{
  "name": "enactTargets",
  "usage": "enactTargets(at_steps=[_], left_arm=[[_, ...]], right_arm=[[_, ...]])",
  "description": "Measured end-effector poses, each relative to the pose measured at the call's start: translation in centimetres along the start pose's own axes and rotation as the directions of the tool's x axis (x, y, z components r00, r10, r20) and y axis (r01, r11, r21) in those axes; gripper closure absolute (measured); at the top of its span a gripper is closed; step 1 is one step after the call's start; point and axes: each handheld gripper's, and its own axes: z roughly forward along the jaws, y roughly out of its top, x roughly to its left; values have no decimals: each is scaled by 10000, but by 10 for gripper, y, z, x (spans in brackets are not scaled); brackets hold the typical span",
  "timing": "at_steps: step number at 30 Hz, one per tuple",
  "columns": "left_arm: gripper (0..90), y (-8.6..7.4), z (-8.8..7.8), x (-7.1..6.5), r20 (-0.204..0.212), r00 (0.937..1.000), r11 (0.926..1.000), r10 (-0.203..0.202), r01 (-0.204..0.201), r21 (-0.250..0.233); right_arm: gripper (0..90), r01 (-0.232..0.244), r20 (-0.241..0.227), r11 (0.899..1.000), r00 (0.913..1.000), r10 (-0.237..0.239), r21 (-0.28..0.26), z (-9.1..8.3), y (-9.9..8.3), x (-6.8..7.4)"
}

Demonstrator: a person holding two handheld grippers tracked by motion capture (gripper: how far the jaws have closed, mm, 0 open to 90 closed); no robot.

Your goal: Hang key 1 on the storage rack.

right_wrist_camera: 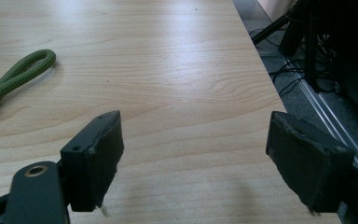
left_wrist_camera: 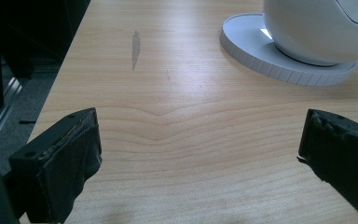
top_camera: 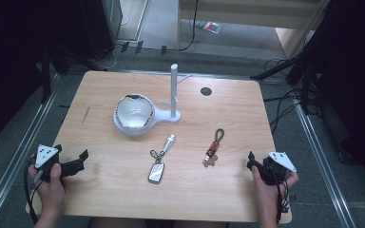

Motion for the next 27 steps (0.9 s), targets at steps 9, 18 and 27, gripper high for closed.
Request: enactTargets(at_steps=[9, 18, 27], left_arm=[[0, 0, 0, 1, 16, 9999, 9999, -120, 120, -17], [0, 1, 1, 2, 68, 9998, 9999, -161, 161, 50], [0, 1, 3, 0, 76, 10000, 9998, -15, 13, 185]], right_arm=[[229, -20, 102, 10000, 9999, 20, -32, 0, 0, 0], [244, -224, -221, 9981, 9995, 237, 566, -1, 1, 4], [244, 803, -905, 9858, 9936, -674, 1475, -2, 15, 23]])
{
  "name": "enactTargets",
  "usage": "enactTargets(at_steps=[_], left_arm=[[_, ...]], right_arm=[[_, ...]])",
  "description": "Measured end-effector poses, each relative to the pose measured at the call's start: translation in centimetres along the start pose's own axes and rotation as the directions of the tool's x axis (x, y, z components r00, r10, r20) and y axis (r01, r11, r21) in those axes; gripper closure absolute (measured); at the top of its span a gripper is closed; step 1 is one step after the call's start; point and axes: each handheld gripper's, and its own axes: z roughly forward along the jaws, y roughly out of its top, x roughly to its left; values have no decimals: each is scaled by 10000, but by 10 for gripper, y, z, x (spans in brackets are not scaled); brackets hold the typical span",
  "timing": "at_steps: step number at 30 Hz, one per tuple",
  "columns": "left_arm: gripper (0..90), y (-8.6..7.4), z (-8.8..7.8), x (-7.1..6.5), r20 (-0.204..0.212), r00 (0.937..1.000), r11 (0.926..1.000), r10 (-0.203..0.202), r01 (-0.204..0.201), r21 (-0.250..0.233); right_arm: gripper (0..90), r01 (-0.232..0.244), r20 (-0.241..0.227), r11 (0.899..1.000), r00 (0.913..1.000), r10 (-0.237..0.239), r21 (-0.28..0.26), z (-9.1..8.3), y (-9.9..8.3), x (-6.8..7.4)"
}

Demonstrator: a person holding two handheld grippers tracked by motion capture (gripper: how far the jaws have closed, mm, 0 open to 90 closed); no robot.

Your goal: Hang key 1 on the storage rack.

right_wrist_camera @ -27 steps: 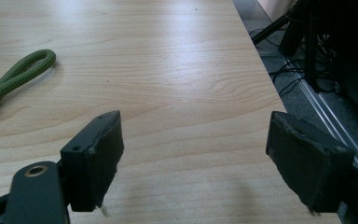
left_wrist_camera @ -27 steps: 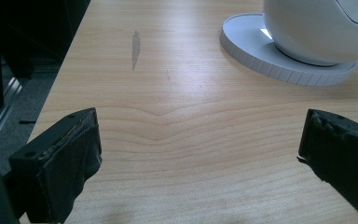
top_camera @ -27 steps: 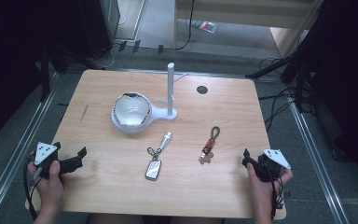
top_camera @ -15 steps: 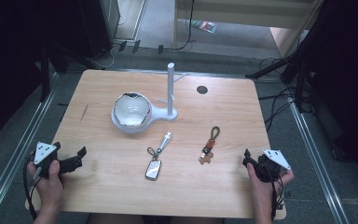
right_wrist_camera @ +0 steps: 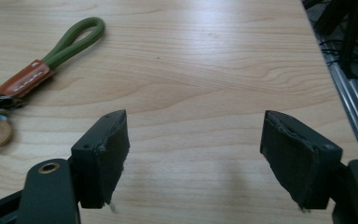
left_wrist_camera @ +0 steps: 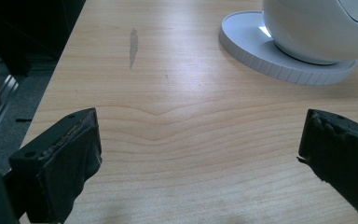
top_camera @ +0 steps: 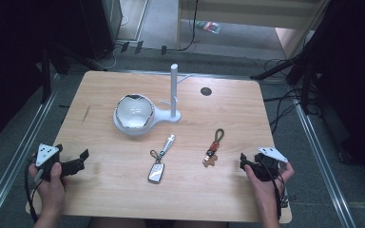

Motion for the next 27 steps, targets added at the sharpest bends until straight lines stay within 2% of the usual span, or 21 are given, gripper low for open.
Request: enactTargets(at_steps=[1, 2, 5, 9, 10, 15, 16, 17, 18, 19, 20, 23, 25, 26, 27], left_arm=[[0, 0, 0, 0, 20, 10000, 10000, -15, 15, 29], [0, 0, 1, 0, 26, 10000, 10000, -56, 56, 32], [0, 0, 1, 2, 59, 9998, 9998, -184, 184, 23], [0, 1, 1, 3, 102, 9996, 9997, -259, 259, 2], [0, 0, 1, 4, 116, 9996, 9996, -269, 269, -5], [0, 0, 1, 4, 170, 9991, 9992, -384, 385, -47], [0, 0, 1, 5, 173, 9991, 9992, -384, 385, -60], [0, 0, 1, 5, 171, 9991, 9992, -390, 391, -53], [0, 0, 1, 5, 188, 9990, 9992, -404, 406, -73], [0, 0, 1, 5, 203, 9989, 9991, -412, 414, -83], [0, 0, 1, 5, 208, 9989, 9991, -422, 424, -86], [0, 0, 1, 5, 231, 9988, 9989, -443, 445, -110], [0, 0, 1, 5, 232, 9987, 9989, -450, 453, -116], [0, 0, 1, 5, 231, 9987, 9989, -450, 453, -119], [0, 0, 1, 5, 236, 9988, 9990, -435, 438, -116]], right_arm=[[245, 178, -147, 9994, 9997, -173, 313, 0, 4, 3], [245, 178, -147, 9994, 9997, -173, 313, 0, 4, 3], [259, 476, -333, 9941, 9985, -445, 970, 1, 15, 7], [276, 633, -361, 9887, 9976, -589, 1361, 2, 21, 10], [281, 831, -265, 9847, 9964, -800, 1534, 2, 25, 13], [287, 1029, -394, 9720, 9945, -967, 2112, 5, 37, 25], [287, 1029, -394, 9720, 9945, -967, 2112, 5, 37, 25], [288, 1226, -401, 9609, 9924, -1162, 2483, 9, 41, 29], [289, 1273, -424, 9563, 9918, -1203, 2631, 11, 43, 31], [289, 1273, -424, 9563, 9918, -1203, 2631, 11, 43, 31], [289, 1306, -459, 9508, 9914, -1226, 2811, 13, 45, 32], [286, 1459, -553, 9279, 9893, -1351, 3430, 20, 51, 41], [284, 1776, -591, 9116, 9841, -1677, 3707, 24, 53, 47], [282, 1801, -618, 9055, 9836, -1694, 3843, 26, 55, 50], [282, 1801, -618, 9055, 9836, -1694, 3843, 26, 55, 50]])
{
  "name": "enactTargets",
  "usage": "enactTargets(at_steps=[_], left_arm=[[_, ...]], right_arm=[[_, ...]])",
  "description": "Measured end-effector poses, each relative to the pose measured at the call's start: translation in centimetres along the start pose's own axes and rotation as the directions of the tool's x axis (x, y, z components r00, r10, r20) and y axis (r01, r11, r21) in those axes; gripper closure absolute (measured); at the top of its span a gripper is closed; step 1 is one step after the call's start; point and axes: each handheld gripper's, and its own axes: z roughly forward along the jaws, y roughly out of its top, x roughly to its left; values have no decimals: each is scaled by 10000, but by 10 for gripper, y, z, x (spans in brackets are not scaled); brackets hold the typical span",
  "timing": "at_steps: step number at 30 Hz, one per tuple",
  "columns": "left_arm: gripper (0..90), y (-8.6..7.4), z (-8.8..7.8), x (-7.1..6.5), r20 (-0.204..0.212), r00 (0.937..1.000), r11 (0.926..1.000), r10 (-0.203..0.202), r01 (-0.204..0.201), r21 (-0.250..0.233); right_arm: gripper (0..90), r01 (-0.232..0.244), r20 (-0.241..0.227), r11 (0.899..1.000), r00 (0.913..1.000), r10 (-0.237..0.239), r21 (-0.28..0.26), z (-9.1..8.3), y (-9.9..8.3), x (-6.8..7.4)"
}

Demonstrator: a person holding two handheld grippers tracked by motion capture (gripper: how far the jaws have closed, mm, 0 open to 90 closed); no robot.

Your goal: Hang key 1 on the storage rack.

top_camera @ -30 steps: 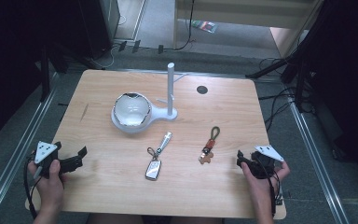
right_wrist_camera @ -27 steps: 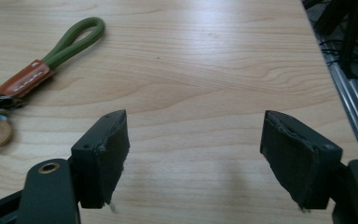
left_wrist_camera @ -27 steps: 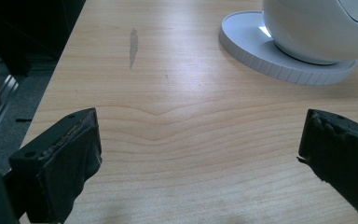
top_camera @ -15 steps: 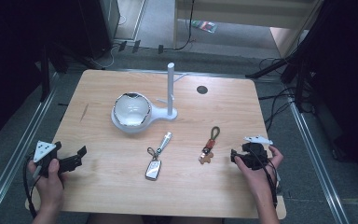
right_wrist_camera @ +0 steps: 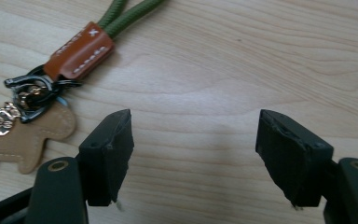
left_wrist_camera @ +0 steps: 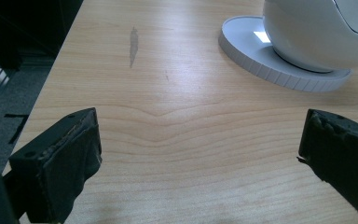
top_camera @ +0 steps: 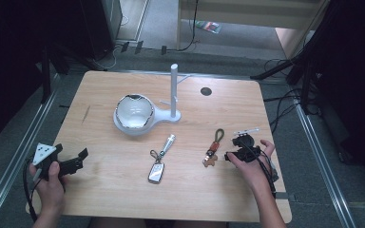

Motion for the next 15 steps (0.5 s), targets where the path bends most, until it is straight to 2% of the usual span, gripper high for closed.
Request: enactTargets(at_steps=[2, 3, 6, 15], left_arm=[[0, 0, 0, 0, -25, 10000, 10000, 1, -1, 6], [0, 0, 0, 0, -34, 10000, 10000, 1, -1, 6], [0, 0, 0, 0, -29, 10000, 10000, -34, 34, -4], [0, 0, 0, 0, -30, 10000, 10000, -67, 67, 2]], right_arm=[[280, 253, -198, 9984, 9995, -243, 507, 3, 8, 5], [280, 253, -198, 9984, 9995, -243, 507, 3, 8, 5], [281, 404, -420, 9936, 9985, -362, 1057, 5, 19, 10], [319, 343, -630, 9889, 9977, -254, 1447, 5, 35, 13]])
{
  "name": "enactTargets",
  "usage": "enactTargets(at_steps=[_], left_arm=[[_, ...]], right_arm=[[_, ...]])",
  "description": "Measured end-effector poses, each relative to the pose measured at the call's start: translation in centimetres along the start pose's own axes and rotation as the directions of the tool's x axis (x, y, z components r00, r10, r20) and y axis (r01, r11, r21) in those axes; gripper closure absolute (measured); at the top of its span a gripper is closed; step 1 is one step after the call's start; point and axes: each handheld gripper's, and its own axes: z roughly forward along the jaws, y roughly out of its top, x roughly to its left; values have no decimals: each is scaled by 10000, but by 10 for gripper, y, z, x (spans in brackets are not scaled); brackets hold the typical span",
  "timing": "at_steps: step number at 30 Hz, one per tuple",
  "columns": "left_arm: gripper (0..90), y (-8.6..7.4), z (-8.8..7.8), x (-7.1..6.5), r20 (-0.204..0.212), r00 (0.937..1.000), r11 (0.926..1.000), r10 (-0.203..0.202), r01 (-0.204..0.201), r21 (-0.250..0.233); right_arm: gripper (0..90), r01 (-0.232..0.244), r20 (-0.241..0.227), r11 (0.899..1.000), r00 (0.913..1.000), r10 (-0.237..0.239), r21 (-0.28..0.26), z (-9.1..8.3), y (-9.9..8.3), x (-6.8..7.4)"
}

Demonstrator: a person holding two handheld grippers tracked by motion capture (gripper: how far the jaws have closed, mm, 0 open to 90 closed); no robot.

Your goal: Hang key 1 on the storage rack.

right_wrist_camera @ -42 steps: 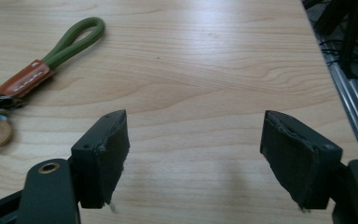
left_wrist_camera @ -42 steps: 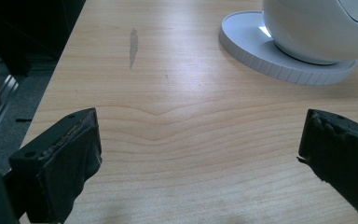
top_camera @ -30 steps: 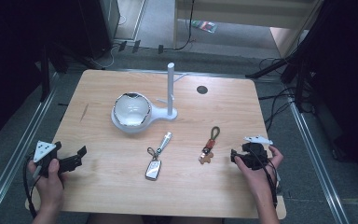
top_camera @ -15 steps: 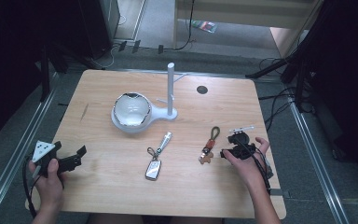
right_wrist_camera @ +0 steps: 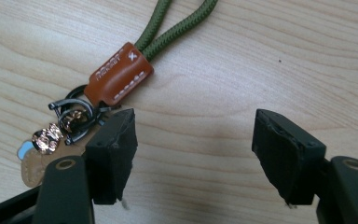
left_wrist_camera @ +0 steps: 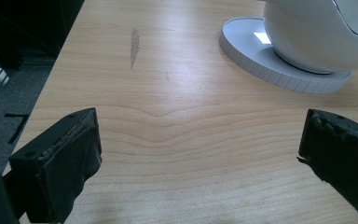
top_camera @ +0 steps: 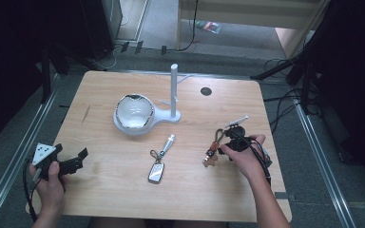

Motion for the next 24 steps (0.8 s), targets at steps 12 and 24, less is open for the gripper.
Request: enactTargets(at_steps=[12, 24], left_arm=[[0, 0, 0, 0, 32, 10000, 10000, 34, -34, -12], [0, 0, 0, 1, 89, 10000, 10000, -36, 35, 32]], right_arm=[[464, -374, -459, 9982, 9982, 396, 462, 1, 21, 7], [578, -1163, -629, 9849, 9902, 1251, 1281, 10, 37, 18]])
